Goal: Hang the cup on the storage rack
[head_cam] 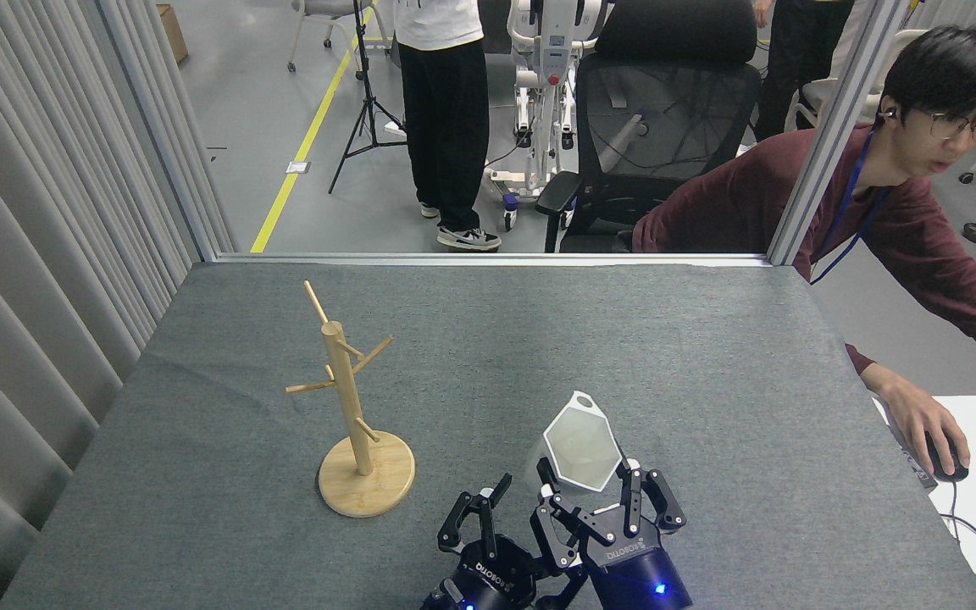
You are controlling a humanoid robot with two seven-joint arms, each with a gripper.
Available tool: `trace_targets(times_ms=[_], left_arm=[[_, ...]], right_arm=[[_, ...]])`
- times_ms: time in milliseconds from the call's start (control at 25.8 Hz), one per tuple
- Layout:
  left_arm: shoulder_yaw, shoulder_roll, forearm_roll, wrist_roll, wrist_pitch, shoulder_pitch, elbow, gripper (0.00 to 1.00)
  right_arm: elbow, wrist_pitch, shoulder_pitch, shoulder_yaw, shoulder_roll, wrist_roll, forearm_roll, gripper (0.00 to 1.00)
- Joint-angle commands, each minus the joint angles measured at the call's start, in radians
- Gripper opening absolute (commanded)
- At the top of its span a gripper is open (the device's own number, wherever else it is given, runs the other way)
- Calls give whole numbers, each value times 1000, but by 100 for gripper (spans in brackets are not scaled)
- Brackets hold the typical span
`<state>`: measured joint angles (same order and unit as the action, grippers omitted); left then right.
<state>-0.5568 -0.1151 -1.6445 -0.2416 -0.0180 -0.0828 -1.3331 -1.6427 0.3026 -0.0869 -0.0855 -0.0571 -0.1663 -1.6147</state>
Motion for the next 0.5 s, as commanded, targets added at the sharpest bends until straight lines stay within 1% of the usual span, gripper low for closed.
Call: trace_targets(times_ms=[0, 194, 349, 465], left_arm=[[-5, 2, 0, -5, 9, 2, 0, 99], [-6, 2, 0, -5, 9, 0, -2, 99], [-6, 2, -2, -5, 9, 0, -2, 99], [-6, 0, -2, -5, 9, 0, 2, 99]], right_arm=[[0, -17, 2, -17, -1, 85, 1, 60], [-20, 9, 9, -23, -3, 209, 15, 57], [-32, 26, 16, -23, -3, 220, 16, 53], [-52, 29, 21, -22, 0, 220, 21, 53]])
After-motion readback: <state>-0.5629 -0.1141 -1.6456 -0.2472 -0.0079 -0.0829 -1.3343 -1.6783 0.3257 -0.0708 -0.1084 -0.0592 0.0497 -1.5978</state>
